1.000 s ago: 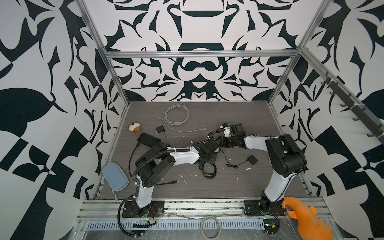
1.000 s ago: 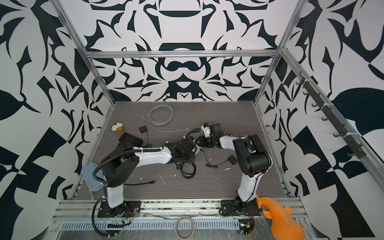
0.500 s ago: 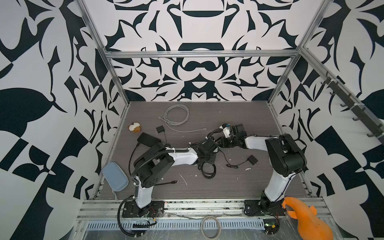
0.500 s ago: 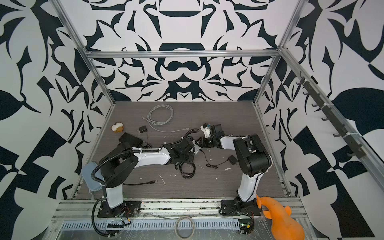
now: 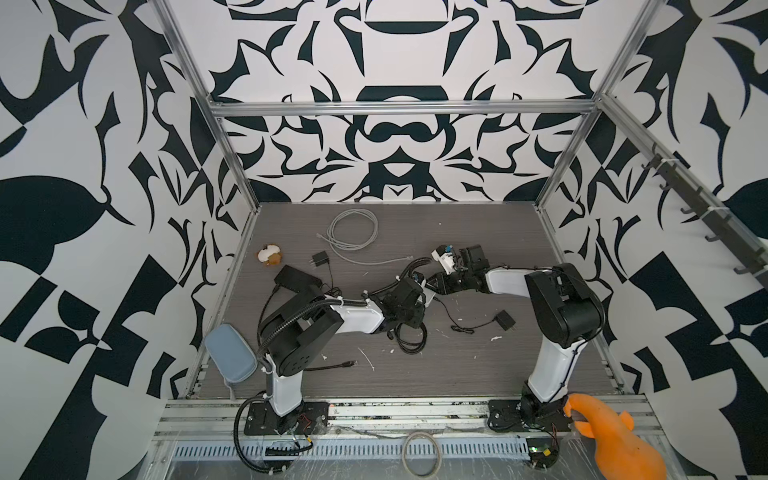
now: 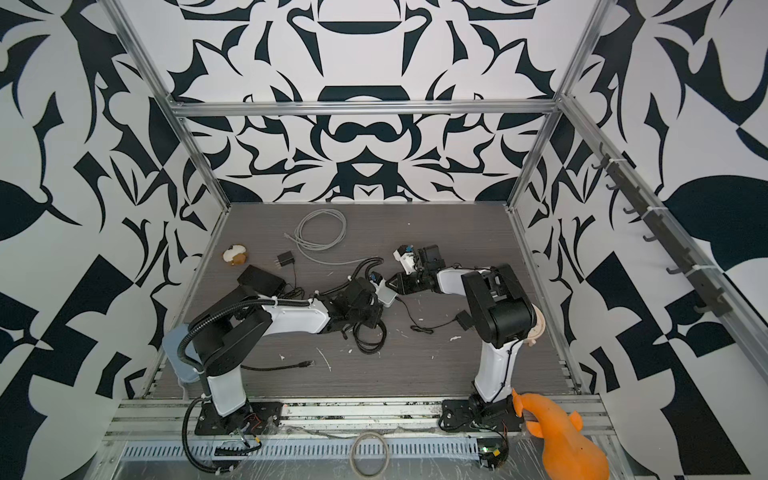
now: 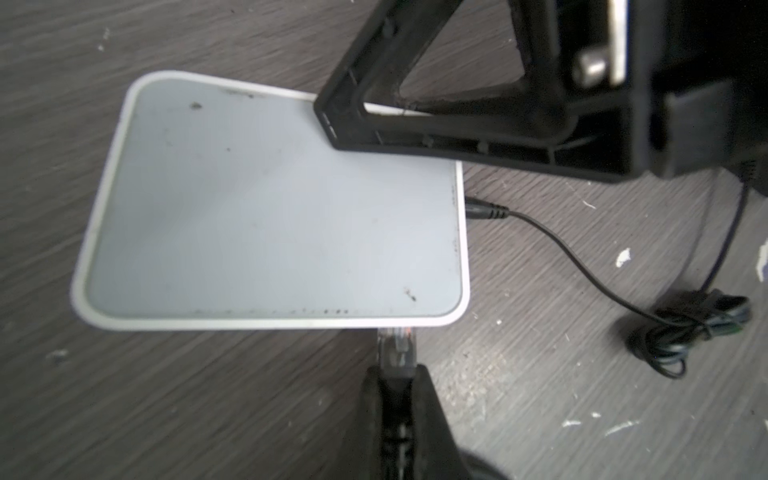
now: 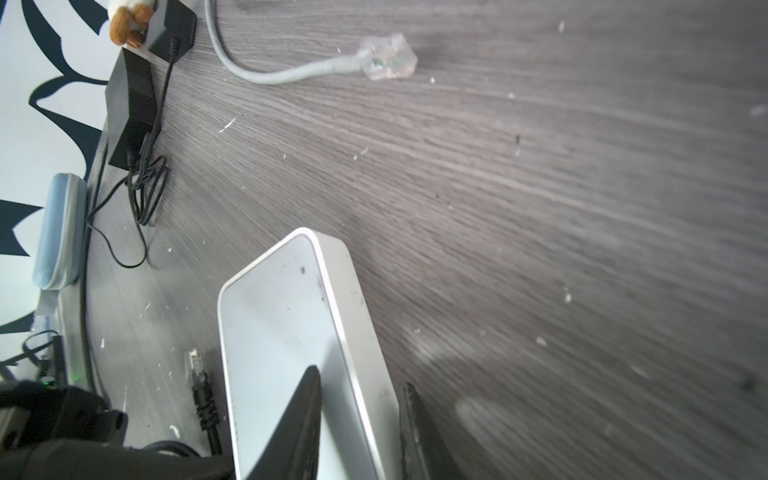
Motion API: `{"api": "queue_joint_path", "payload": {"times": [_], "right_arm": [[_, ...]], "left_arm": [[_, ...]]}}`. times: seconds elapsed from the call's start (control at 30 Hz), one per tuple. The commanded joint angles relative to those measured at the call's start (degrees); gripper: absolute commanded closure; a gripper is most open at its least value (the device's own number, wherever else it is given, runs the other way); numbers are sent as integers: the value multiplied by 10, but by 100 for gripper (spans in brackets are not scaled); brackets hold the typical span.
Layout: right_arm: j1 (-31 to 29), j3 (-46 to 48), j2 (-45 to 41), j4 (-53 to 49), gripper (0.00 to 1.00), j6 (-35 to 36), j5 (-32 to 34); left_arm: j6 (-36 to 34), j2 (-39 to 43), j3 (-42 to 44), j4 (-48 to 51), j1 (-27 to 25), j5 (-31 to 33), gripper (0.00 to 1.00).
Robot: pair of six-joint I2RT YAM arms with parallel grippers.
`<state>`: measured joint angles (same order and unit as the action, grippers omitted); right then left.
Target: Insert the plug into the switch port
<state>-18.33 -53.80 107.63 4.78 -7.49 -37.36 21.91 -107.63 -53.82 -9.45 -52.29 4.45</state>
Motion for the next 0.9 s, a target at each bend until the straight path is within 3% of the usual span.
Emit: {"api": "queue_joint_path", "payload": {"times": [0.0,0.33,0.6,0.7,0.87], "right_arm": [[-89,37,23,-156,72,-3,-135],[-171,62,18,-138,77,-18,-211],[-183,110,-16,-121,80,-37,-245],[-167,110,-27,-116,80,-70,-182],[-54,91,-46,-98,76,-161,-17]], "left_arm": [[-12,-84,14,20,33,22,98],[-54,-122,-4,-24,50,-6,98],[-58,-124,-3,-70,76,-14,97],[-57,-111,-6,-49,76,-16,94],[-67,-72,18,-4,76,-14,90]]}}
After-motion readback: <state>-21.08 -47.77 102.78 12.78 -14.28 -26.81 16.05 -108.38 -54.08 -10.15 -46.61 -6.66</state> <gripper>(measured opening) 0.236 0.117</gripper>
